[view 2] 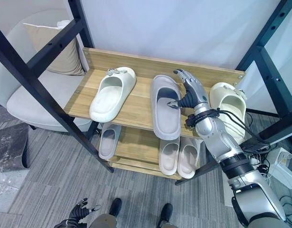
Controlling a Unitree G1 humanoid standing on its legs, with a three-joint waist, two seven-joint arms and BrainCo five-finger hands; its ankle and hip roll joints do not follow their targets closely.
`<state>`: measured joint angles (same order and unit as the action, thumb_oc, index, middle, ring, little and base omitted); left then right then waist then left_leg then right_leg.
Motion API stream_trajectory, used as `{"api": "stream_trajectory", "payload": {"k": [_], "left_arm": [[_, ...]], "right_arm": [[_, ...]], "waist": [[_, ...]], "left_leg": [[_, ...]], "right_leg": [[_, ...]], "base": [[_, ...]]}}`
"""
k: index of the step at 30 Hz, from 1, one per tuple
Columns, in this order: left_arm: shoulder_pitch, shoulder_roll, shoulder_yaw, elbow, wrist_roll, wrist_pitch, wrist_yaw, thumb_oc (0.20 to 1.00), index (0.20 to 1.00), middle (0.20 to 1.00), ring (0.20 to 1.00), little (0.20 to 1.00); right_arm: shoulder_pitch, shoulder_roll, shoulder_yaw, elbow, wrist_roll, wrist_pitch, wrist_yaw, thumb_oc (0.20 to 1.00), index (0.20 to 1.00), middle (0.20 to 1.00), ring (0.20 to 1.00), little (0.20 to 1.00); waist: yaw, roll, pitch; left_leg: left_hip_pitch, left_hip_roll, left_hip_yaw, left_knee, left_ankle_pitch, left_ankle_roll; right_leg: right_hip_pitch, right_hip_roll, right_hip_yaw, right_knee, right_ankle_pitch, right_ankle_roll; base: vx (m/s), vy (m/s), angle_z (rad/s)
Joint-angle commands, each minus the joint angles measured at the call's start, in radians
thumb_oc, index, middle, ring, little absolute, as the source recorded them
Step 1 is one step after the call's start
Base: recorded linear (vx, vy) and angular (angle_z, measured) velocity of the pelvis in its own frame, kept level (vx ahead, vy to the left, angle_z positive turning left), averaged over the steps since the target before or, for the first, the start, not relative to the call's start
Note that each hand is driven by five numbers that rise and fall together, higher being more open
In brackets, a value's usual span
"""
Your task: Arrange the slippers neatly on the shoe rack.
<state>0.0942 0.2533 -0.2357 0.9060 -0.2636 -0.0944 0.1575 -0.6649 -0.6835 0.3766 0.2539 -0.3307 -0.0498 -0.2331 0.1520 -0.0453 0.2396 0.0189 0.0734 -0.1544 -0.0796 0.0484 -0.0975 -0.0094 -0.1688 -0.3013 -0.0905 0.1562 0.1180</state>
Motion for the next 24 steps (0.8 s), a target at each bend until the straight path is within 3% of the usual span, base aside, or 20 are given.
{"api": "stream_trajectory", "payload": {"k": [1, 7, 12, 19, 24], "left_arm": [[-0.062, 0.003, -0.060, 0.011, -0.013, -0.043, 0.016, 1.000, 1.000, 1.000, 1.000, 1.000], [-0.065, 0.005, -0.065, 0.027, -0.017, -0.054, 0.029, 1.000, 1.000, 1.000, 1.000, 1.000], [-0.069, -0.004, -0.057, 0.060, -0.010, -0.052, 0.037, 1.000, 1.000, 1.000, 1.000, 1.000], [-0.050, -0.011, -0.024, 0.053, -0.010, -0.042, 0.042, 1.000, 1.000, 1.000, 1.000, 1.000], [-0.041, -0.025, 0.003, 0.065, 0.006, -0.028, 0.051, 1.000, 1.000, 1.000, 1.000, 1.000]], "right_arm": [[-0.145, -0.020, 0.056, 0.076, -0.057, -0.002, -0.040, 0.200, 0.200, 0.200, 0.200, 0.200], [-0.220, -0.011, 0.109, 0.176, -0.115, 0.014, -0.082, 0.200, 0.200, 0.200, 0.200, 0.200], [-0.230, 0.005, 0.072, 0.152, -0.121, 0.025, -0.129, 0.200, 0.200, 0.200, 0.200, 0.200], [-0.114, 0.006, -0.109, -0.174, -0.107, 0.006, -0.194, 0.200, 0.200, 0.200, 0.200, 0.200], [0.011, 0.069, -0.231, -0.462, -0.057, -0.063, -0.200, 0.200, 0.200, 0.200, 0.200, 0.200]], "waist": [[0.037, -0.020, 0.013], [0.052, -0.013, 0.021], [0.052, -0.011, 0.015], [0.033, -0.009, -0.018], [0.011, -0.006, -0.042]], "left_leg": [[0.000, -0.065, -0.014, 0.043, -0.103, 0.055], [-0.012, -0.070, -0.026, 0.046, -0.099, 0.053], [-0.013, -0.074, -0.026, 0.045, -0.099, 0.055], [0.000, -0.068, -0.020, 0.036, -0.101, 0.056], [0.014, -0.059, -0.013, 0.024, -0.098, 0.055]], "right_leg": [[0.053, -0.064, 0.006, 0.003, -0.085, 0.065], [0.050, -0.071, -0.008, 0.003, -0.079, 0.067], [0.052, -0.076, -0.009, 0.003, -0.077, 0.070], [0.059, -0.076, -0.007, 0.003, -0.083, 0.072], [0.065, -0.073, -0.004, 0.003, -0.088, 0.070]], "base": [[0.00, 0.000, 0.00], [-0.01, 0.013, 0.03], [-0.01, 0.011, 0.04], [0.01, -0.003, 0.03], [0.01, -0.008, 0.02]]}}
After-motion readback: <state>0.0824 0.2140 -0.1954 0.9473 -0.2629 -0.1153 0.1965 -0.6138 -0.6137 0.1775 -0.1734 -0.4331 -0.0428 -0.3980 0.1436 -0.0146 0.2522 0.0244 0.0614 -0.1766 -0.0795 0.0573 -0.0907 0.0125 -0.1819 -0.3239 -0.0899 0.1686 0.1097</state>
